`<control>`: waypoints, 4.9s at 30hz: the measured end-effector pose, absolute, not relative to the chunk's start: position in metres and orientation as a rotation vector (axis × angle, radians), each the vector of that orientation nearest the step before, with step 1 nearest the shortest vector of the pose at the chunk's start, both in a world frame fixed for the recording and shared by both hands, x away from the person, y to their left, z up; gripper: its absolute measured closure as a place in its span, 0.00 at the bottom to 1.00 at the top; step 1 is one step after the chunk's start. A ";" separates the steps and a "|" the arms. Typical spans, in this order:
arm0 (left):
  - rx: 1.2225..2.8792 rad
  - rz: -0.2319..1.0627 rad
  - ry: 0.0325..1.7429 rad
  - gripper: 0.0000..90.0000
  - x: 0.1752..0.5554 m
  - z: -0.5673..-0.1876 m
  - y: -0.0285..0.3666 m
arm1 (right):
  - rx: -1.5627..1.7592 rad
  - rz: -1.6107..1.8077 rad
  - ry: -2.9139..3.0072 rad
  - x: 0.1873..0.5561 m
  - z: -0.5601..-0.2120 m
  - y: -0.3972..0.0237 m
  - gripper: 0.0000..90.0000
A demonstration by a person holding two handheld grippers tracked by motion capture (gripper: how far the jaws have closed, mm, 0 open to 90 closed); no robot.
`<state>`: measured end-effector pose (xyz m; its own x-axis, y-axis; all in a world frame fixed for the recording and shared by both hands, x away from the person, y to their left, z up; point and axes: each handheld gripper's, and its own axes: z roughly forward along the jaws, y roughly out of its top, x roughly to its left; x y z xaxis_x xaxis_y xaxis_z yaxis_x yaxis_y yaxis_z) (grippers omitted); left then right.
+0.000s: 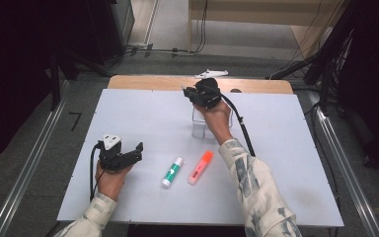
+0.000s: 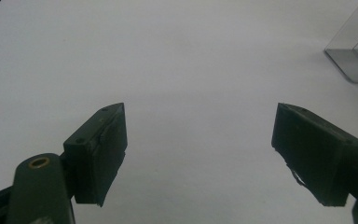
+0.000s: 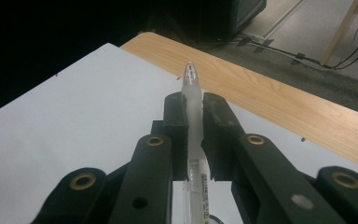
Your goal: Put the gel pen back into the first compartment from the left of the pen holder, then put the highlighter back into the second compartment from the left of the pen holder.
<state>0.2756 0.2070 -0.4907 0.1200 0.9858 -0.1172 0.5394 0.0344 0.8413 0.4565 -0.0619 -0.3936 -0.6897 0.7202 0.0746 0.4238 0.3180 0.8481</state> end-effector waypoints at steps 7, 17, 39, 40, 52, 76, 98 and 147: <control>1.616 0.715 1.522 0.20 0.276 -0.491 0.207 | 1.063 1.367 2.251 0.459 -0.390 -0.069 0.87; 1.609 0.715 1.522 0.20 0.276 -0.491 0.207 | 1.071 1.390 2.244 0.461 -0.392 -0.063 0.87; 1.619 0.716 1.519 0.20 0.276 -0.491 0.206 | 1.061 1.328 2.256 0.441 -0.402 -0.081 0.87; 1.619 0.719 1.519 0.20 0.276 -0.491 0.206 | 1.060 1.334 2.256 0.439 -0.403 -0.083 0.87; 1.622 0.720 1.520 0.20 0.276 -0.491 0.205 | 1.043 1.308 2.277 0.422 -0.414 -0.096 0.86; 1.618 0.722 1.524 0.20 0.276 -0.492 0.205 | 1.060 1.326 2.259 0.412 -0.417 -0.113 0.67; 1.627 0.719 1.525 0.20 0.276 -0.492 0.203 | 1.023 1.313 2.221 0.360 -0.420 -0.163 0.44; 1.662 0.706 1.426 0.20 0.266 -0.482 0.181 | 1.257 1.129 2.168 0.329 -0.461 -0.253 0.37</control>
